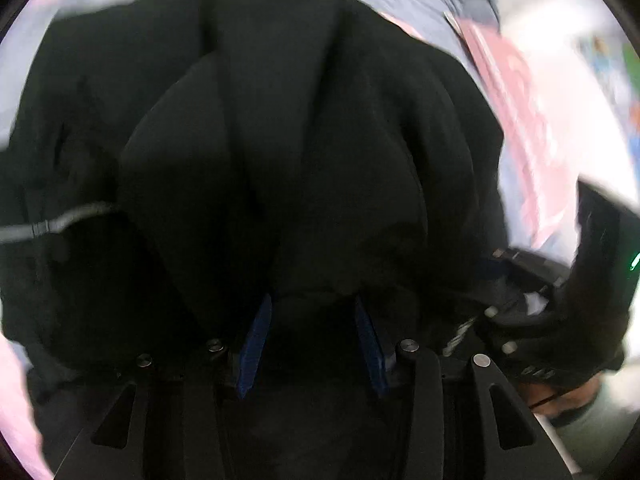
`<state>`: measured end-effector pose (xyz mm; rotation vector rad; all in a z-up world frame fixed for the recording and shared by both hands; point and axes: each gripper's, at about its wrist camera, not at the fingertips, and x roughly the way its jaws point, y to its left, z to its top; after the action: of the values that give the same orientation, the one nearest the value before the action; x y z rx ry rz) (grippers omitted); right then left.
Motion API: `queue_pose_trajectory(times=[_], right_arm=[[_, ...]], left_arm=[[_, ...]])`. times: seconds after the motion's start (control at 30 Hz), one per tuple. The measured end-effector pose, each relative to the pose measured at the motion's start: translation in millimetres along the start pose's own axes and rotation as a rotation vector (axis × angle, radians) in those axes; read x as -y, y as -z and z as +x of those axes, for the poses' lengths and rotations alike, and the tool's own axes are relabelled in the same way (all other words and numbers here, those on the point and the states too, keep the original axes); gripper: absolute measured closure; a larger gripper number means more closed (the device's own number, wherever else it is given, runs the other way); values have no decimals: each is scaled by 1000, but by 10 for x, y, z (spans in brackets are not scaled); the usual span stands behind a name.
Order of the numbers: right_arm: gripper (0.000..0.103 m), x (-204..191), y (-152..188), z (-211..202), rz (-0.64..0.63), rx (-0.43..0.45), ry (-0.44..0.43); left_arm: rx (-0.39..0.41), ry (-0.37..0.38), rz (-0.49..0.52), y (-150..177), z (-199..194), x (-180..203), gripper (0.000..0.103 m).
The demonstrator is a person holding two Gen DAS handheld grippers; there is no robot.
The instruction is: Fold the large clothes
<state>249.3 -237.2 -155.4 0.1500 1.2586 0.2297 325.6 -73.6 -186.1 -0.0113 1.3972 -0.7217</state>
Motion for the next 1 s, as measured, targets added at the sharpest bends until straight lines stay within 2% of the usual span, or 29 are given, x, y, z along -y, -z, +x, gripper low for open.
queue_pose_trajectory(times=[0.07,0.1,0.23,0.33,0.47,0.6,0.7,0.83,0.93,1.0], right_arm=[[48,30,37,-23,7,16,-14],[48,44,55,-32,9,30,-19],[48,88,134,-122,1,78,-34],[44,145,209,-231,18,108,-65],[39,280,453,-484,32,176,-79],[37,329,741,-666,24,242,-23],[37,376,892,-738,29,275,13],[37,470,1132,-898,59,331,63],[37,526,1358,-1053,85,361,141],[37,553,1510,-1137,115,381,168]], left_arm=[[3,-68,73,32,2,131,58],[10,-71,81,-3,6,170,58],[86,19,66,141,-256,97,58],[169,10,103,408,-602,128,58],[283,-31,74,771,-978,23,42],[365,-73,47,1120,-1133,-184,42],[412,-148,49,1341,-1162,-361,42],[444,-152,19,1598,-1225,-667,42],[481,-215,-23,1875,-1229,-801,42],[496,-232,-90,2083,-1239,-917,42]])
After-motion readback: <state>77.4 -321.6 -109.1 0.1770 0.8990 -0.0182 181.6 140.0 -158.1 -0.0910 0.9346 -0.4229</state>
